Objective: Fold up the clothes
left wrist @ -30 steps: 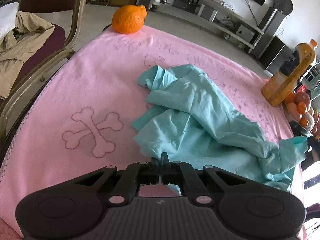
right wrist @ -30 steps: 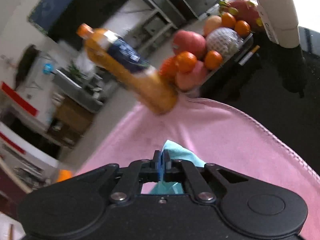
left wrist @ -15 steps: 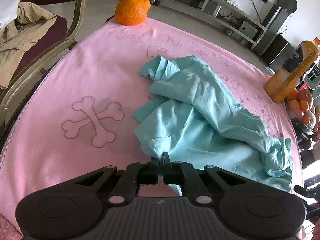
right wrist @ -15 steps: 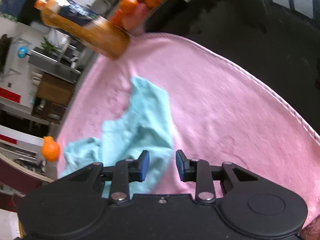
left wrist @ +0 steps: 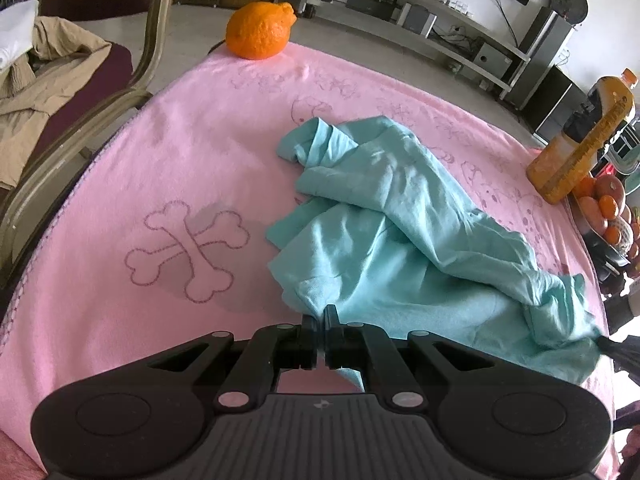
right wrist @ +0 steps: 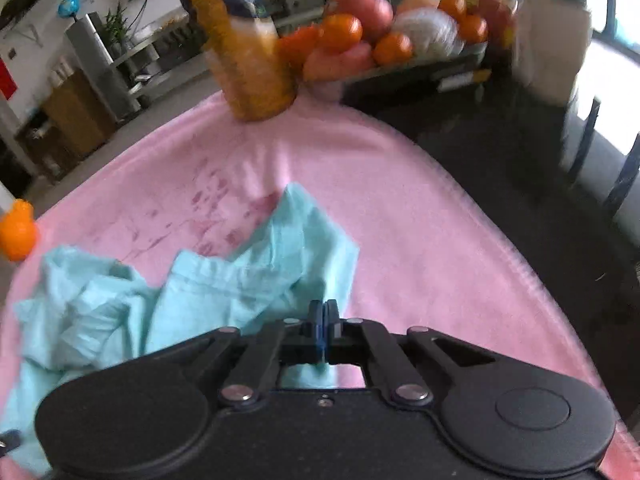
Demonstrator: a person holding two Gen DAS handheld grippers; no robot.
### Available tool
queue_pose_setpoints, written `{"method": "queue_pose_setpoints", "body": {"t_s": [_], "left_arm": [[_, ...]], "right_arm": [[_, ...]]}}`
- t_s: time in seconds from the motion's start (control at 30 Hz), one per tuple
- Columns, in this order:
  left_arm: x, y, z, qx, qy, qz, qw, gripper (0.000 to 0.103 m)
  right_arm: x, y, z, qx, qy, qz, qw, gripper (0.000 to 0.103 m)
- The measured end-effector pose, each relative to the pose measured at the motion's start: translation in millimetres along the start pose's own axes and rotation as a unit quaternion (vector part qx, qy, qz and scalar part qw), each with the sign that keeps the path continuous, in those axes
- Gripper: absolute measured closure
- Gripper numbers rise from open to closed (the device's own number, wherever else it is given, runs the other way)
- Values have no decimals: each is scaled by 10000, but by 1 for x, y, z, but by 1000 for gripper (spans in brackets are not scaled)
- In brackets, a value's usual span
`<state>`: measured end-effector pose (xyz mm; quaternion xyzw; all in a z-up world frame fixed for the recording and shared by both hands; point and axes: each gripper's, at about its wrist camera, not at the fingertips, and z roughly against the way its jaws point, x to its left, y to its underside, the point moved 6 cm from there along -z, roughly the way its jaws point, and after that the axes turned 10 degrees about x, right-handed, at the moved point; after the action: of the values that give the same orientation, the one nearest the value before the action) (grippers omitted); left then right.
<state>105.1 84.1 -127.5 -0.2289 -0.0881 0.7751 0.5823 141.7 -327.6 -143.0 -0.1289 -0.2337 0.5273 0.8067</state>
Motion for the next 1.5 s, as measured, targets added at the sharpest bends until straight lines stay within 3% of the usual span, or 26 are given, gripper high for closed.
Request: {"method": "queue_pose_setpoints", "body": {"t_s": [0.13, 0.27, 0.37, 0.47, 0.6, 0.73, 1.0, 1.03, 1.1, 1.2, 1.33, 1.5], "left_arm": [[2, 2, -6, 182, 85, 121, 9997, 100], [1, 4, -8, 230, 61, 78, 9997, 100], [2, 5, -9, 240, 58, 81, 9997, 100], [1, 6, -12, 281, 35, 100, 9995, 100], [0, 7, -15, 320, 7, 97, 9994, 100], [2, 8, -19, 372, -9, 133, 9992, 100], [7, 8, -27, 544, 157, 396, 9976, 100], [8, 8, -28, 565, 203, 465, 9971, 100], [11, 8, -27, 584, 309, 598, 9960, 101], [13, 7, -20, 570, 534, 753, 9941, 102], [16, -1, 6, 331, 969, 1013, 9896, 103], [10, -40, 90, -505, 1642, 1176, 9781, 103]], "right_arm": [[-42, -1, 5, 66, 196, -851, 9962, 103], [-69, 8, -1, 537, -529, -1596, 9843, 97], [-80, 18, 14, 605, -1069, -1956, 9730, 73], [-79, 33, 20, 805, -1628, -2134, 9599, 69], [-73, 50, 3, 1153, -2115, -2419, 9399, 71], [-70, 43, -2, 887, -2277, -2538, 9359, 70], [-68, 49, 0, 851, -2422, -2780, 9256, 70], [-68, 50, 0, 849, -2439, -2810, 9243, 72], [-68, 52, 1, 846, -2473, -2870, 9216, 99], [-67, 54, 2, 840, -2523, -2959, 9175, 101], [-51, 28, 62, 282, -2919, -2744, 9158, 101], [-28, -9, 147, -490, -3432, -2410, 9065, 101]]}}
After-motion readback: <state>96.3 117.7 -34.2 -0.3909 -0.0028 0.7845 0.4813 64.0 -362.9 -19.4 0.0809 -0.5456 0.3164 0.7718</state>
